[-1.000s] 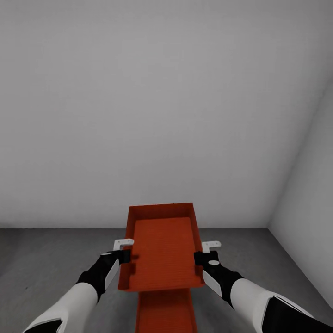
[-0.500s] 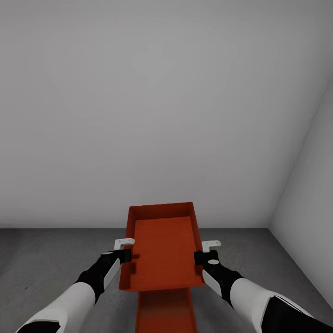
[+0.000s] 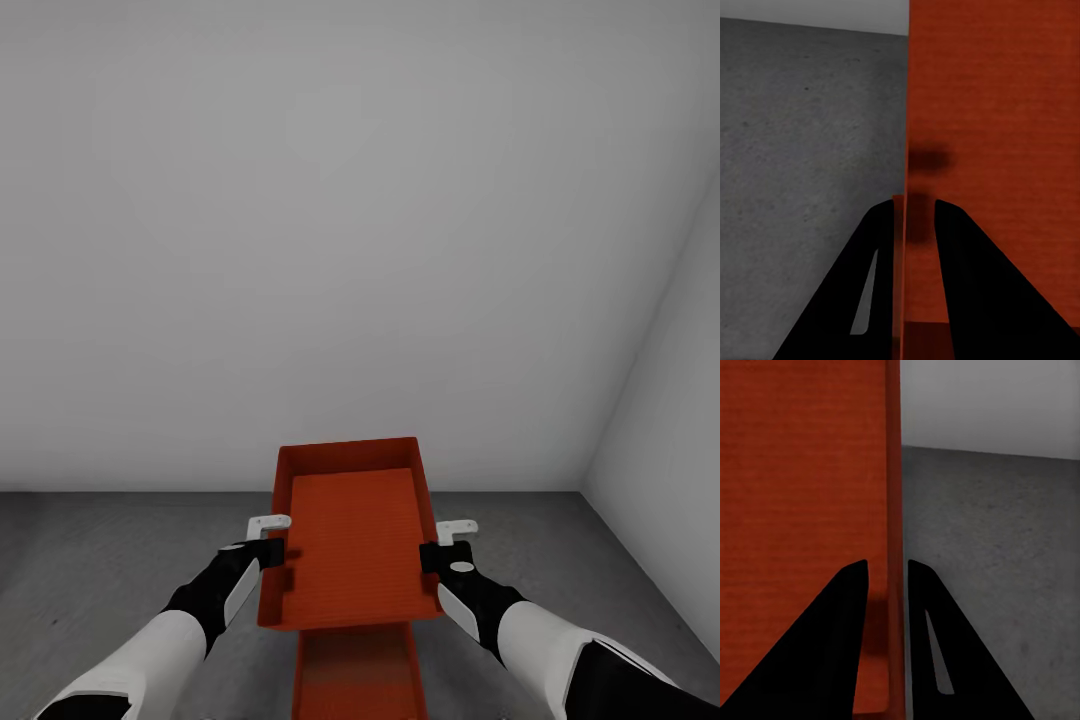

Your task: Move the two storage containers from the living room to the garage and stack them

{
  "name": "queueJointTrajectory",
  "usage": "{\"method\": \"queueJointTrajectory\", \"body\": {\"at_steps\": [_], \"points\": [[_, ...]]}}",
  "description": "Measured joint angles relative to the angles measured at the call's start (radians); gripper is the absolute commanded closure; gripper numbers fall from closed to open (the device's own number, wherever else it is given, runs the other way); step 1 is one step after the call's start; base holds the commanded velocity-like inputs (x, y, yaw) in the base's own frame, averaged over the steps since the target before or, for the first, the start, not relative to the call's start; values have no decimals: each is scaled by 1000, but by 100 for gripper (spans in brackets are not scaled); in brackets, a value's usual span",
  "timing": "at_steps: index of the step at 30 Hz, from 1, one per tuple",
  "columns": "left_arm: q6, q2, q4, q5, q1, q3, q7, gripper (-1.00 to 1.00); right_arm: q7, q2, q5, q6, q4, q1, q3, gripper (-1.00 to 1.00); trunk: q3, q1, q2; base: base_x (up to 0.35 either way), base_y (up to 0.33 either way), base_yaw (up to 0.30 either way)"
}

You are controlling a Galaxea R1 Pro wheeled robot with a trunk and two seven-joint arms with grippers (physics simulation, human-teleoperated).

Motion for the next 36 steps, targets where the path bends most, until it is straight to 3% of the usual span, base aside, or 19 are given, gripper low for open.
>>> {"method": "queueJointTrajectory", "body": {"at_steps": [13,36], "points": [[0,0,0,0,0,0,0,100,0,0,0,0,0,0,0,100,-61,50,-91,0,0,0],[0,0,-1,1,0,0,0,100,0,0,4,1,0,0,-4,100,-98,50,-92,0,0,0]]}}
